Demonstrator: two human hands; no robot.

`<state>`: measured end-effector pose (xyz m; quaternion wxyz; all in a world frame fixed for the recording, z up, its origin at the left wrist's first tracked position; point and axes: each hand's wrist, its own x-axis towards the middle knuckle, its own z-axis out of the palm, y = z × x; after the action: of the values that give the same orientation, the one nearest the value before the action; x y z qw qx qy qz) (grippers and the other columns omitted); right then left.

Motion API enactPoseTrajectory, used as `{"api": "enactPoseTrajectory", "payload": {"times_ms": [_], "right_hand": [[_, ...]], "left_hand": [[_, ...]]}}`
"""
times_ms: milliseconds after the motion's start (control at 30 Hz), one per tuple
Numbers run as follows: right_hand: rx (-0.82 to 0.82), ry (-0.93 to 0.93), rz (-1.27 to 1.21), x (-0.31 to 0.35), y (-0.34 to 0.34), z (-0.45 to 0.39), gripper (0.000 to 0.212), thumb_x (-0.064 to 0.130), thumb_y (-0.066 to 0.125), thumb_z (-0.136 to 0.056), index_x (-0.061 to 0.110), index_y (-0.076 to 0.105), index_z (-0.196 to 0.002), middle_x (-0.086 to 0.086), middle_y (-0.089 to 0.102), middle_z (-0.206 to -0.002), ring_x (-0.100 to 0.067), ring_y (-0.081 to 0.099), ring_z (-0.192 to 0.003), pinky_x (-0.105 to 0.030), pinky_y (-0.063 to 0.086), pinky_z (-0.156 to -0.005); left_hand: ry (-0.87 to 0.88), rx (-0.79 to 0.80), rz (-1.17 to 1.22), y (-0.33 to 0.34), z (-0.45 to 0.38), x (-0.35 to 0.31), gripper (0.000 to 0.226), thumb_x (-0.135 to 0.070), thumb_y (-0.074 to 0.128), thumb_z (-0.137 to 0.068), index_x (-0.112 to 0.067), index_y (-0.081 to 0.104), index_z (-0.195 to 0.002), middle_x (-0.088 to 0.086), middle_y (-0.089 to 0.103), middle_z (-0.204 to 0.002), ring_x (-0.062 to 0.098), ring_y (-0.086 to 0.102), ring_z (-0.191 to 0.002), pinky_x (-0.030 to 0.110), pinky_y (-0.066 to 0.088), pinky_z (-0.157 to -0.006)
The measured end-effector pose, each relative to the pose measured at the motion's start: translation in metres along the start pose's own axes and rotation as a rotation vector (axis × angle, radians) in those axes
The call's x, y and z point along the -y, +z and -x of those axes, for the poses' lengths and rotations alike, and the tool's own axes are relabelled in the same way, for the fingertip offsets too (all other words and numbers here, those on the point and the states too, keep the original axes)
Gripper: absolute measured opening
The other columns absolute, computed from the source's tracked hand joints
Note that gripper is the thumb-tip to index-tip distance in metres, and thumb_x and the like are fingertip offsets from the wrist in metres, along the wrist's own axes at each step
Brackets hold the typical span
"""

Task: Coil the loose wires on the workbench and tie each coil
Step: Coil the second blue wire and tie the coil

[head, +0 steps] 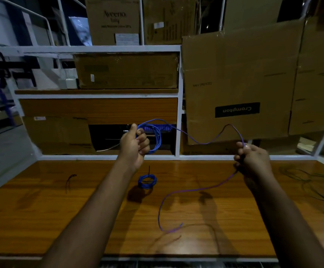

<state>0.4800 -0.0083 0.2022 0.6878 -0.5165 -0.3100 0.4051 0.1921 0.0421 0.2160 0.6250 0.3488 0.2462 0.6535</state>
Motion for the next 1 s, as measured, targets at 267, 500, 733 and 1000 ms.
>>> {"api": "enactPoseTrajectory", "payload": {"times_ms": [267,500,733,1000], "right_hand": [[0.054,-0.32,1.506,-0.009,-0.005,-0.002,0.026,0.009,0.043,-0.1,0.025,0.054,-0.118,0.0,0.053,-0.094,-0.015,0.055,-0.081,-0.037,0.053,-0.068],[0.34,-0.472,1.35,-0.032,0.018,0.001,0.032,0.012,0.054,-0.096,0.024,0.053,-0.125,-0.002,0.06,-0.127,-0.02,0.056,-0.116,-0.046,0.05,-0.098],[0.731,-0.635,0.817,-0.037,0.056,0.023,0.089,0.033,0.069,-0.091,0.033,0.01,-0.157,0.011,0.023,-0.161,-0.005,0.023,-0.144,-0.03,0.026,-0.115],[0.542,-0.808,0.879,-0.05,0.061,0.041,0.01,0.022,0.063,-0.094,0.029,0.068,-0.098,0.014,0.063,-0.098,0.0,0.06,-0.086,-0.027,0.054,-0.075]], "left_hand": [[-0.029,0.09,0.014,0.013,0.006,-0.005,0.042,-0.038,0.027,-0.108,-0.018,0.039,-0.073,-0.008,0.028,-0.048,0.005,0.021,-0.037,0.02,0.015,-0.039],[-0.134,0.219,0.045,0.028,0.014,-0.002,0.041,-0.04,0.027,-0.106,-0.019,0.036,-0.072,-0.008,0.028,-0.046,0.005,0.024,-0.036,0.019,0.015,-0.039],[-0.202,0.386,-0.047,0.04,0.021,-0.003,0.036,-0.04,0.041,-0.097,-0.019,0.041,-0.068,-0.008,0.028,-0.046,0.005,0.023,-0.036,0.02,0.013,-0.039],[-0.139,0.399,-0.122,0.038,0.028,-0.011,0.034,-0.04,0.046,-0.093,-0.019,0.042,-0.068,-0.008,0.029,-0.047,0.004,0.024,-0.036,0.019,0.014,-0.039]]}}
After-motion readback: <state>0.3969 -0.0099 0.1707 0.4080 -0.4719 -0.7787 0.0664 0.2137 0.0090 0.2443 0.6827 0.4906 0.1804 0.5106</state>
